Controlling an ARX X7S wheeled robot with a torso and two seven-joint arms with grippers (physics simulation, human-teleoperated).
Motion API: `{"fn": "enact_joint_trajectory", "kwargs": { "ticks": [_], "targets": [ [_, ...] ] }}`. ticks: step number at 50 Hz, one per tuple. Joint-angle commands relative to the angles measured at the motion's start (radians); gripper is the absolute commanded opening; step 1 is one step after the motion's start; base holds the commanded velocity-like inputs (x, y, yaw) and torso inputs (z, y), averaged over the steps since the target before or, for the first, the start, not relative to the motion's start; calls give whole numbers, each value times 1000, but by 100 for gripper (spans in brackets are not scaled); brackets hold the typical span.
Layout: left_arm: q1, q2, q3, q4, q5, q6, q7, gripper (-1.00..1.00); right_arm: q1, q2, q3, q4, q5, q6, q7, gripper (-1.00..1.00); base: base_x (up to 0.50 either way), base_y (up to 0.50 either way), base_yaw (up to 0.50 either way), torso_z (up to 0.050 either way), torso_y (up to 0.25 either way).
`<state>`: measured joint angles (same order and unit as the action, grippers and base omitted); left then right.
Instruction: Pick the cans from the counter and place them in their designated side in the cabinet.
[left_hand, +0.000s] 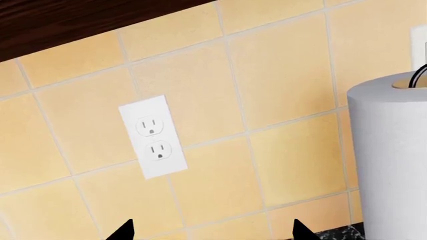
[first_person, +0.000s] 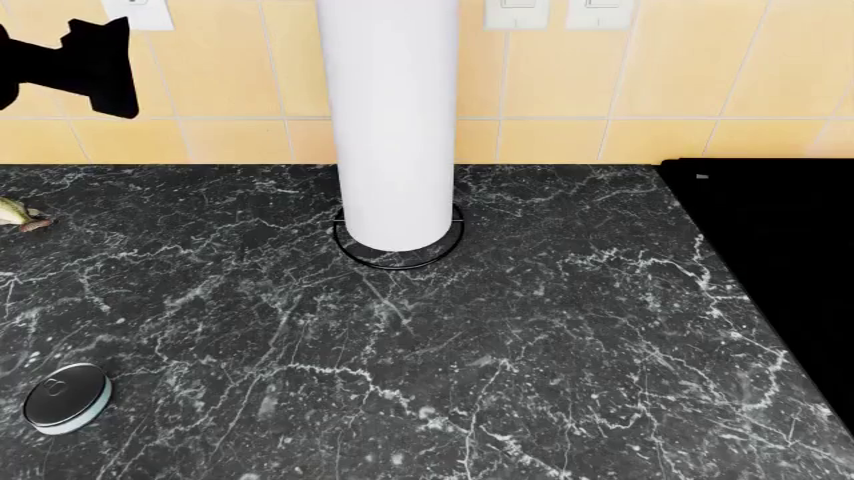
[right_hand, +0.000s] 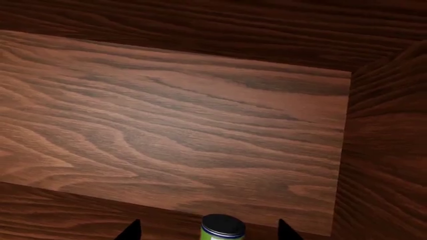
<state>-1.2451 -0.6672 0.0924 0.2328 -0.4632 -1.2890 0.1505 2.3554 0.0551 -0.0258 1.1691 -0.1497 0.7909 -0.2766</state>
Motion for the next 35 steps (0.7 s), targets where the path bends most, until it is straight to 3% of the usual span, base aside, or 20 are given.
{"fn": "enact_joint_trajectory", "kwargs": {
  "ticks": [1,6,35],
  "targets": [
    [1,0,2,-3,-2,6,-1,100,1,0,0,-1,0,-1,0,100,0,0,0,0,0],
    [-1,-2,-2,1,-6,2,-1,100,1,0,0,-1,0,-1,0,100,-86,0,0,0,0],
    [18,-2,-14,-5,-17,17,-4,100,1,0,0,-1,0,-1,0,100,-366,0,0,1,0]
  ]
}}
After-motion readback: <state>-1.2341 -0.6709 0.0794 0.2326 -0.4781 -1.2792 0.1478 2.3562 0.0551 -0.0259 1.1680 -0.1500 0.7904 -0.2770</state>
